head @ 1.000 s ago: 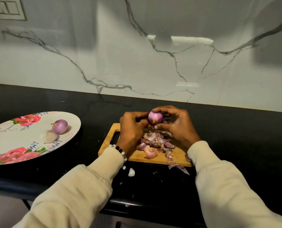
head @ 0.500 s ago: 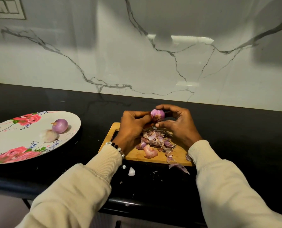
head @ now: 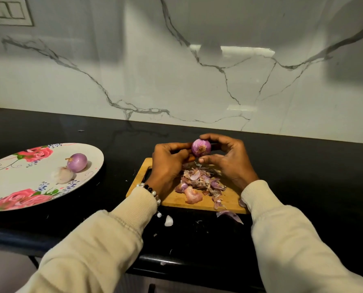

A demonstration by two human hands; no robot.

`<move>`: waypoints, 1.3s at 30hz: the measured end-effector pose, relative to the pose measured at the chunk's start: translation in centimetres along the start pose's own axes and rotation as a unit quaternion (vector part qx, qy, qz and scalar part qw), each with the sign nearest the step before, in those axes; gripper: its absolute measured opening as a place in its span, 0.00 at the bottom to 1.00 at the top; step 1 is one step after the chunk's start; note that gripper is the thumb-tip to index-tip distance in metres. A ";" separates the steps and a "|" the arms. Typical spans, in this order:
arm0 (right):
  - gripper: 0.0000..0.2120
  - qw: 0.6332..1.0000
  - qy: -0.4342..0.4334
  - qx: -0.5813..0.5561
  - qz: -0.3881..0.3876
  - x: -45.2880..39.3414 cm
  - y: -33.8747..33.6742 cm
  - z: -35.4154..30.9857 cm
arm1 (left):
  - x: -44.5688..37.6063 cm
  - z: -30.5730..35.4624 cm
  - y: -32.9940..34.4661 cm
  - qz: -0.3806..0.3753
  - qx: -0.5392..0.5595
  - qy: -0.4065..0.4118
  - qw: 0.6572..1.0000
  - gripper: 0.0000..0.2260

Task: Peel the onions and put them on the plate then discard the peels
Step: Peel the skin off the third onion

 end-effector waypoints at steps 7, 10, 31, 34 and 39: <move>0.25 0.999 -0.005 0.033 0.027 0.0 -0.4 0.0 | -0.1 -0.4 0.4 -0.021 0.028 -0.012 0.999 0.08; 0.25 0.997 -0.020 0.067 0.024 0.0 -0.1 -0.1 | -0.1 -0.4 0.2 -0.013 -0.004 0.000 1.000 0.07; 0.25 0.999 -0.018 0.023 -0.019 0.0 0.1 -0.1 | 0.3 2.7 0.8 -0.025 -0.346 0.201 0.916 0.02; 0.25 0.999 0.005 -0.020 -0.043 -0.1 0.0 0.3 | 0.3 2.6 1.5 -0.061 -0.353 0.213 0.909 0.02; 0.23 0.998 0.011 -0.003 -0.069 0.0 -0.5 -0.1 | 0.6 1.9 2.0 -0.118 -0.309 0.174 0.928 0.04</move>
Point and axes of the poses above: each hand's wrist, its own x-axis away from the middle knuckle, its own y-axis out of the palm, z = x × y, the point moved 8 cm from there along -x, towards the middle knuckle, and after that the axes turned 6 degrees about y, right-handed, at the moved point
